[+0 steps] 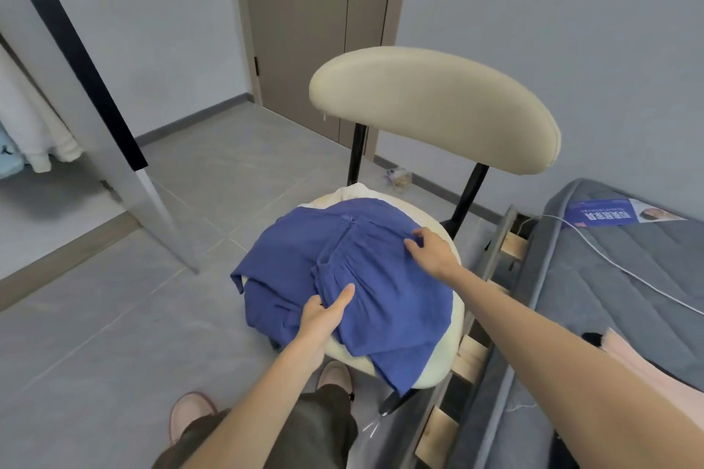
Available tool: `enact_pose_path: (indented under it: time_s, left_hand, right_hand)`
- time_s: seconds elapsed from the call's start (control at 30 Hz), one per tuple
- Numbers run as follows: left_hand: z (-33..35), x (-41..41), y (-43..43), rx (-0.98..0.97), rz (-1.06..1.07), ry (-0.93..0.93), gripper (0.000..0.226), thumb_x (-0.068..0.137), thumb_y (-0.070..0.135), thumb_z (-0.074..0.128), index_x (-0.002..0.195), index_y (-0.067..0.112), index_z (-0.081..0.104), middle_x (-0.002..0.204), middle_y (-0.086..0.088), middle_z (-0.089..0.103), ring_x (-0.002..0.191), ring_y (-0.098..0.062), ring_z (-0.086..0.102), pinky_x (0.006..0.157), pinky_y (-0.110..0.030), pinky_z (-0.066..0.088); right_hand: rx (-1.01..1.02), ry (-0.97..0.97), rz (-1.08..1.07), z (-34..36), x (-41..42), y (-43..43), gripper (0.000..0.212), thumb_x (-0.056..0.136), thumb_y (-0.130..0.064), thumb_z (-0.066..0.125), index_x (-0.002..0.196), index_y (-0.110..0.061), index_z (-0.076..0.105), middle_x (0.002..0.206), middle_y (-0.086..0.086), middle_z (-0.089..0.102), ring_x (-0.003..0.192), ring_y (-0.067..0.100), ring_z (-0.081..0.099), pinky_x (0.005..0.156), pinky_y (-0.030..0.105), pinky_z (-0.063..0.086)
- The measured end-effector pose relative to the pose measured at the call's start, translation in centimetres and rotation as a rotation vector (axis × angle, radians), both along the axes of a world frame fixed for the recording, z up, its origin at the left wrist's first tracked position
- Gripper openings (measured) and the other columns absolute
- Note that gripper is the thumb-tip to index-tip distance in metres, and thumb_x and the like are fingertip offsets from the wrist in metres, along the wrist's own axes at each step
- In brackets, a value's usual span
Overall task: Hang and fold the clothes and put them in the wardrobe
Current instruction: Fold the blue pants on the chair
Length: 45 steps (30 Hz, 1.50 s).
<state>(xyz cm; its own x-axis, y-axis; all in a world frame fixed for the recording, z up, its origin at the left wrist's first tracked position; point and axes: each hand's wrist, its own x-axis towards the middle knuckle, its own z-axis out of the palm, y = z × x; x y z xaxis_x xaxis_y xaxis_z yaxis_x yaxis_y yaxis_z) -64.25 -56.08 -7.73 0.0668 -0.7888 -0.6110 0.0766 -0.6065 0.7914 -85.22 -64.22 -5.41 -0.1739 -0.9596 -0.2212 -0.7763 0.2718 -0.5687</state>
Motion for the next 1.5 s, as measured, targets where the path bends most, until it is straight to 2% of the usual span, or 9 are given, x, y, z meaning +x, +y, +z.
enact_pose_path:
  time_s: [0.2,0.3,0.53,0.83,0.97,1.13,1.23,1.37,1.5]
  left_hand:
    - [-1.8,-1.8,2.6,0.015,-0.117,0.050,0.059,0.076,0.043,0.075,0.122,0.011,0.057,0.124,-0.001,0.061,0.111,-0.021,0.059,0.101,-0.037,0.046]
    - [-2.5,-3.0,4.4,-0.003,-0.190,0.072,0.041,0.086,0.030,0.068,0.121,0.012,0.057,0.122,0.001,0.062,0.108,-0.015,0.059,0.088,-0.024,0.048]
    - [-3.0,-5.0,6.9,-0.100,-0.106,0.080,0.027,0.089,0.020,0.065,0.114,0.013,0.060,0.120,-0.003,0.062,0.103,-0.012,0.060,0.069,-0.011,0.046]
    - [-2.0,-7.2,7.7,-0.113,0.018,0.218,0.037,0.099,0.027,0.047,0.135,0.018,0.046,0.128,0.001,0.058,0.115,-0.019,0.056,0.105,-0.039,0.043]
    - [-2.4,-8.3,8.5,-0.078,-0.051,0.213,0.032,0.099,0.026,0.048,0.130,0.019,0.046,0.128,-0.003,0.057,0.113,-0.020,0.057,0.102,-0.040,0.045]
    - [-2.0,-10.1,9.6,0.034,-0.189,0.227,0.024,0.098,0.019,0.050,0.121,0.013,0.047,0.117,-0.004,0.057,0.101,-0.018,0.057,0.079,-0.024,0.050]
    - [-2.3,-11.3,10.1,0.169,-0.218,0.215,0.029,0.097,0.026,0.052,0.123,0.016,0.046,0.123,-0.003,0.057,0.106,-0.018,0.057,0.089,-0.028,0.045]
    - [-3.1,-12.0,10.3,0.289,-0.154,0.200,0.041,0.097,0.025,0.052,0.135,0.014,0.040,0.135,-0.004,0.050,0.120,-0.021,0.051,0.097,-0.034,0.040]
    - [-4.3,-11.7,10.4,0.368,-0.066,0.176,0.051,0.093,0.022,0.059,0.138,0.015,0.036,0.141,-0.006,0.042,0.125,-0.024,0.043,0.102,-0.041,0.041]
  right_hand:
    - [0.086,-0.022,0.012,-0.5,-3.0,2.2,0.051,0.095,-0.040,0.051,0.139,-0.018,0.040,0.135,0.007,0.052,0.121,0.026,0.051,0.101,0.037,0.040]
    - [0.186,-0.007,0.048,-0.4,-4.0,3.0,0.054,0.093,-0.037,0.055,0.140,-0.016,0.039,0.136,0.006,0.049,0.123,0.026,0.048,0.101,0.034,0.038]
    - [0.161,-0.013,0.052,-1.6,-5.1,3.4,0.030,0.095,-0.027,0.047,0.087,0.001,0.055,0.088,0.016,0.058,0.089,0.032,0.056,0.079,0.038,0.042]
    - [0.003,-0.092,-0.054,-0.7,-6.8,4.2,0.027,0.098,-0.020,0.034,0.102,-0.006,0.057,0.097,0.010,0.063,0.094,0.030,0.058,0.090,0.047,0.043]
    - [-0.007,0.062,-0.121,-0.7,-8.0,4.9,0.031,0.099,-0.023,0.031,0.102,-0.008,0.058,0.102,0.014,0.064,0.094,0.032,0.056,0.088,0.045,0.045]
    - [0.073,0.205,-0.247,-0.8,-9.3,5.7,0.034,0.100,-0.016,0.025,0.117,-0.003,0.052,0.130,0.020,0.046,0.126,0.039,0.034,0.097,0.043,0.033]
    - [0.090,0.096,-0.383,-0.9,-9.6,6.3,0.035,0.101,-0.016,0.024,0.124,-0.003,0.047,0.146,0.022,0.022,0.130,0.041,0.025,0.101,0.045,0.030]
    - [0.096,-0.200,-0.408,-1.8,-9.9,6.8,0.022,0.101,-0.015,0.026,0.111,-0.006,0.043,0.134,0.023,0.043,0.098,0.034,0.048,0.084,0.044,0.045]
    - [0.136,-0.461,-0.574,-2.4,-9.8,7.5,0.025,0.100,-0.019,0.039,0.122,-0.008,0.035,0.131,0.021,0.048,0.098,0.029,0.055,0.095,0.050,0.049]
